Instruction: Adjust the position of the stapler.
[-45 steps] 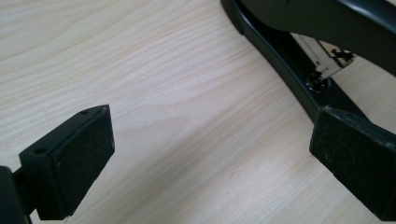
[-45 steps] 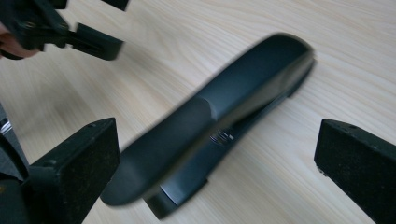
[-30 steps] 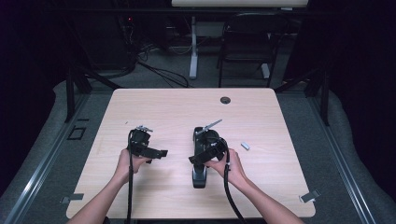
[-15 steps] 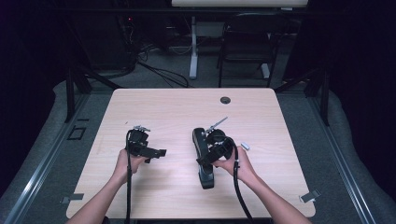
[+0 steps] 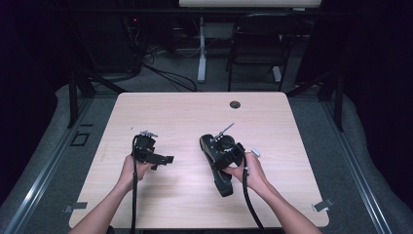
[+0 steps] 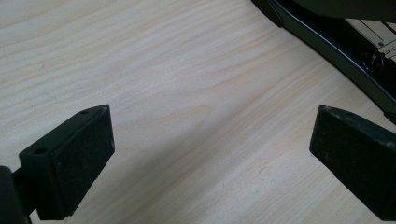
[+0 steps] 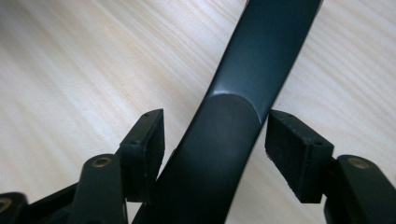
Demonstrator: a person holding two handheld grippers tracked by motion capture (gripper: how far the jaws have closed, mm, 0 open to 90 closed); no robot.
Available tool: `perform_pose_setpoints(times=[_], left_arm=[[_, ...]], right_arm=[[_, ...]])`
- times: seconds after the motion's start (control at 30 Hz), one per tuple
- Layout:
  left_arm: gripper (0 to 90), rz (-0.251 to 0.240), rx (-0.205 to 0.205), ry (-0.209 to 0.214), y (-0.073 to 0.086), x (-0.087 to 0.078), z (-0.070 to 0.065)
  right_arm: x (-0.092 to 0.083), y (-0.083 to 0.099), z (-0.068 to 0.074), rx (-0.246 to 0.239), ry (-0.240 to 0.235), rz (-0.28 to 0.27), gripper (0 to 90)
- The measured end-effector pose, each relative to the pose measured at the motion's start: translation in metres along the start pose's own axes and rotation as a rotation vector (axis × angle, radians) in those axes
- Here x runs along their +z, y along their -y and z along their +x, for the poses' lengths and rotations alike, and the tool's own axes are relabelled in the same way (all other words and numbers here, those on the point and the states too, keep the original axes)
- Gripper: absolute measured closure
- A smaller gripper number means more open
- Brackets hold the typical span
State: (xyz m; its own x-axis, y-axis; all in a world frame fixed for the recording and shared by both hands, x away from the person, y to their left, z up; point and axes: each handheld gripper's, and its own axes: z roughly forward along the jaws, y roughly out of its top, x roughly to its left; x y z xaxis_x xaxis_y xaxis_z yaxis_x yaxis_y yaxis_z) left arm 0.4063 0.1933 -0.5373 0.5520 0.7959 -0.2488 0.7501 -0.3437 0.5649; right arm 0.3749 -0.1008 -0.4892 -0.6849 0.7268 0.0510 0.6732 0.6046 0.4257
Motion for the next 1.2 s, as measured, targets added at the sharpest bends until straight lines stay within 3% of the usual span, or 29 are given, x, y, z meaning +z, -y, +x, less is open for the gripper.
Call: perform_pose_setpoints(times=[0.07,0.4,0.6,0.67,0.7,1.0,1.13,1.2], left_arm=[[0.0,-0.002,-0.001,0.003,0.000,0.000,0.000],[0.0,0.005,0.009,0.013,0.000,0.001,0.000],[0.0,0.014,0.011,0.020,0.001,0.004,-0.001],[0.0,0.014,0.022,0.023,0.001,0.004,-0.002],[0.0,0.012,0.024,0.025,0.001,0.004,-0.002],[0.0,-0.010,0.074,0.057,0.001,0.004,-0.008],[0.0,-0.007,0.107,0.072,0.001,0.004,-0.009],[0.1,-0.013,0.120,0.080,0.001,0.004,-0.011]], right_arm=[[0.005,0.000,0.003,-0.035,0.043,-0.006,37.0],[0.002,0.002,0.003,-0.087,0.070,0.010,40.4],[0.003,0.005,0.000,-0.118,0.053,0.023,44.2],[0.004,0.007,0.001,-0.167,0.037,0.037,46.2],[0.004,0.007,0.001,-0.167,0.037,0.037,46.2],[0.002,0.007,0.001,-0.233,-0.005,0.031,51.0],[0.000,0.009,0.000,-0.293,-0.054,0.023,56.1],[-0.001,0.010,0.000,-0.300,-0.064,0.021,56.7]])
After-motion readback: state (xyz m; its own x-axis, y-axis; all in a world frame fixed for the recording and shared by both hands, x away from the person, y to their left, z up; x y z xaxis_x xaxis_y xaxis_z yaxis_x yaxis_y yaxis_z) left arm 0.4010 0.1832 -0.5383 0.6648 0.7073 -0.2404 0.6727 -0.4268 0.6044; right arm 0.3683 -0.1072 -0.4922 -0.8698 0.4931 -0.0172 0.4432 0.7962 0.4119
